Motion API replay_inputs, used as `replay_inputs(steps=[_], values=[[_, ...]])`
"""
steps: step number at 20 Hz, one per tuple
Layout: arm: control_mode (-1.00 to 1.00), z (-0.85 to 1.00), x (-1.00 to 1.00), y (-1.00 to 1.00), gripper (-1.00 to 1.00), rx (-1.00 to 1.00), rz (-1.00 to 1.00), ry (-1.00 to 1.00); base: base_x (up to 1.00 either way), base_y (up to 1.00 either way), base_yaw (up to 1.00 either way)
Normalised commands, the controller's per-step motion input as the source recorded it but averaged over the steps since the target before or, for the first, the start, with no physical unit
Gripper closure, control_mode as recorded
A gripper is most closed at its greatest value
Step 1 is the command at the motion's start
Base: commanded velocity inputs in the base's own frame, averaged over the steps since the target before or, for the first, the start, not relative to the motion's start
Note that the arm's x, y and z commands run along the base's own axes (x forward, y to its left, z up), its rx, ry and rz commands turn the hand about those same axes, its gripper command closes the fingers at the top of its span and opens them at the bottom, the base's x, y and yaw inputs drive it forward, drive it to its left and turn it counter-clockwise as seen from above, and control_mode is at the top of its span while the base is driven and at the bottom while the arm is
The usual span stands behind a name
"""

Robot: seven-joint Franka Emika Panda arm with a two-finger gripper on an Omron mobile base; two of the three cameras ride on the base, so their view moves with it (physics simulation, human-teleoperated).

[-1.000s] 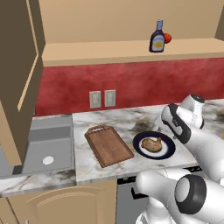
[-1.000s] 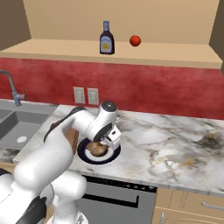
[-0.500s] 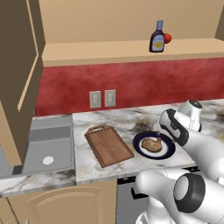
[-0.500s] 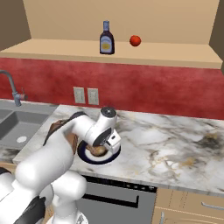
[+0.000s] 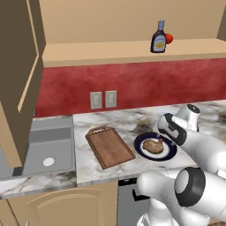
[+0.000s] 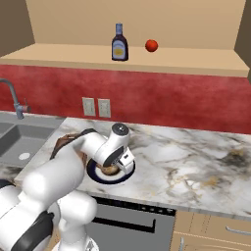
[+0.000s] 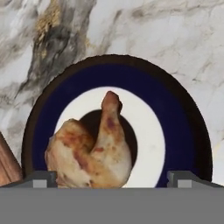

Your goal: Pick the chicken drumstick from the plate and place it on the cutting board. Then pick the condiment bottle from the cabinet and place it next to the cutting board.

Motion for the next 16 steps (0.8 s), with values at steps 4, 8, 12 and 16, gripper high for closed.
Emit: replay_inputs(steps=[4, 8, 12, 16], values=[[-1.00, -0.10, 0.24, 0.00, -1.00, 0.02, -0.06, 0.00, 0.00, 0.00, 0.00], [-1.00, -0.14, 0.18, 0.00, -1.00, 0.02, -0.05, 0.00, 0.00, 0.00, 0.00], [-1.00, -0.17, 0.07, 0.00, -1.00, 0.00, -0.04, 0.00, 0.00, 0.00, 0.00], [-1.00, -0.16, 0.02, 0.00, -1.00, 0.00, -0.02, 0.00, 0.00, 0.00, 0.00]])
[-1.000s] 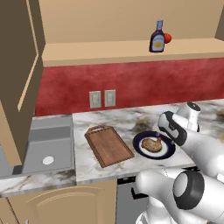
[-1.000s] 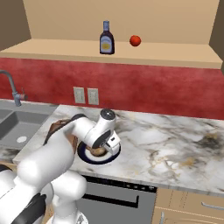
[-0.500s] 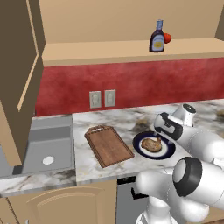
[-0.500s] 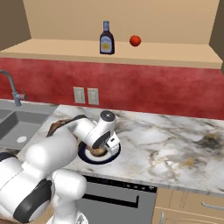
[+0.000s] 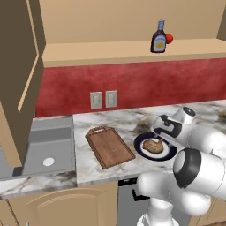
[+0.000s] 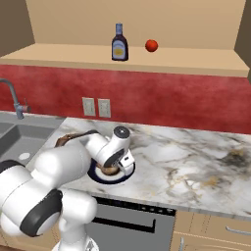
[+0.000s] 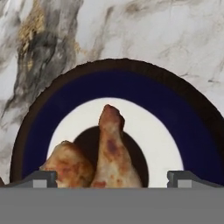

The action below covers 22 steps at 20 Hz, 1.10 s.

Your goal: Pick the chicken drumstick from the plate and place it on the cutting board. Then pick the condiment bottle from the cabinet and place it next to the cutting board.

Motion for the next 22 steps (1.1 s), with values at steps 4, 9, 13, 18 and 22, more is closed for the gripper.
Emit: replay_inputs(steps=[4, 9, 13, 18, 22], values=[[-1.00, -0.15, 0.02, 0.00, -1.00, 0.00, -0.02, 0.00, 0.00, 0.00, 0.00], [-1.00, -0.16, 0.01, 0.00, -1.00, 0.00, -0.02, 0.00, 0.00, 0.00, 0.00], [-1.00, -0.14, 0.02, 0.02, -1.00, 0.00, -0.02, 0.00, 0.00, 0.00, 0.00], [-1.00, -0.13, 0.11, 0.02, -1.00, 0.00, -0.02, 0.00, 0.00, 0.00, 0.00], [-1.00, -0.09, 0.17, 0.00, -1.00, 0.00, -0.03, 0.00, 0.00, 0.00, 0.00]])
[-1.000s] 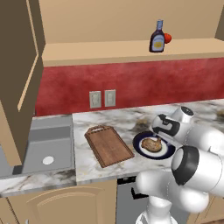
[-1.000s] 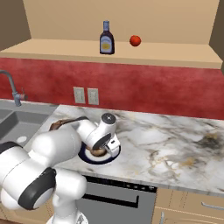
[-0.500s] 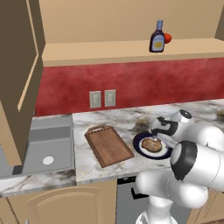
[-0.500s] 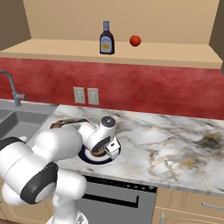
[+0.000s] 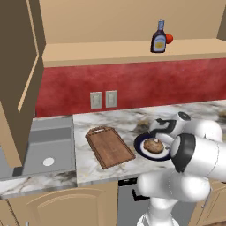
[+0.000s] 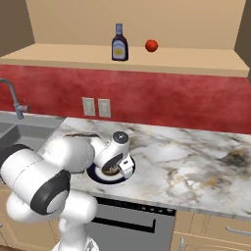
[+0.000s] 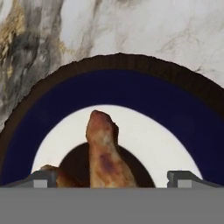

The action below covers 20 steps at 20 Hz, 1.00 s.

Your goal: Pick the chicken drumstick from the plate and place it on the cutting board. Then pick the condiment bottle from the cabinet and place it next to the cutting board.

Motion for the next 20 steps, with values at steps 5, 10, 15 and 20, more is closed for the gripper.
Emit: replay_inputs(steps=[5, 10, 15, 20], values=[[-1.00, -0.09, 0.16, 0.00, -1.00, 0.00, -0.03, 0.00, 0.00, 0.00, 0.00], [-1.00, -0.19, 0.04, 0.01, -1.00, 0.00, -0.03, 0.03, 0.00, 0.00, 0.00], [-1.00, -0.28, 0.00, 0.05, -1.00, 0.00, -0.03, 0.08, 0.00, 0.00, 0.00], [-1.00, -0.11, 0.00, 0.06, 1.00, 0.00, -0.01, 0.06, 0.00, 0.00, 0.00]])
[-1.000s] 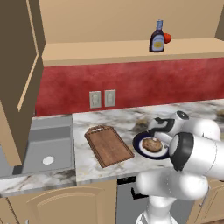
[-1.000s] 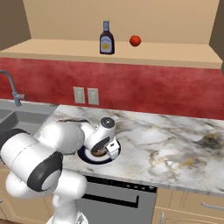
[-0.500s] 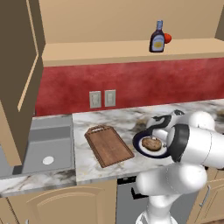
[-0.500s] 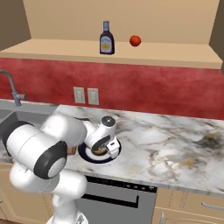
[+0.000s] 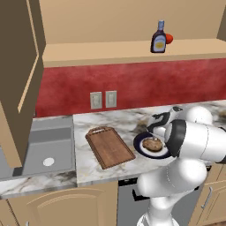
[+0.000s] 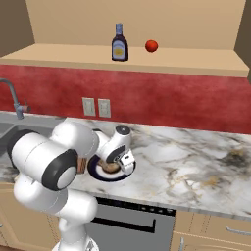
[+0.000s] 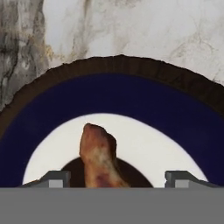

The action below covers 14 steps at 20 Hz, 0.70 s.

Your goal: Pick the chicken drumstick from the plate and place it on the cutting board. Then pick the condiment bottle from the cabinet and place it next to the cutting board.

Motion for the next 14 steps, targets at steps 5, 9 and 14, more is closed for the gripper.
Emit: replay_inputs(steps=[5, 9, 14], values=[[-1.00, -0.05, 0.00, 0.00, 1.00, 0.00, 0.00, 0.00, 0.00, 0.00, 0.00], [-1.00, -0.08, 0.00, 0.01, 1.00, 0.00, 0.00, 0.00, 0.00, 0.00, 0.00], [-1.00, -0.02, 0.00, 0.00, 1.00, 0.00, 0.00, 0.00, 0.00, 0.00, 0.00]])
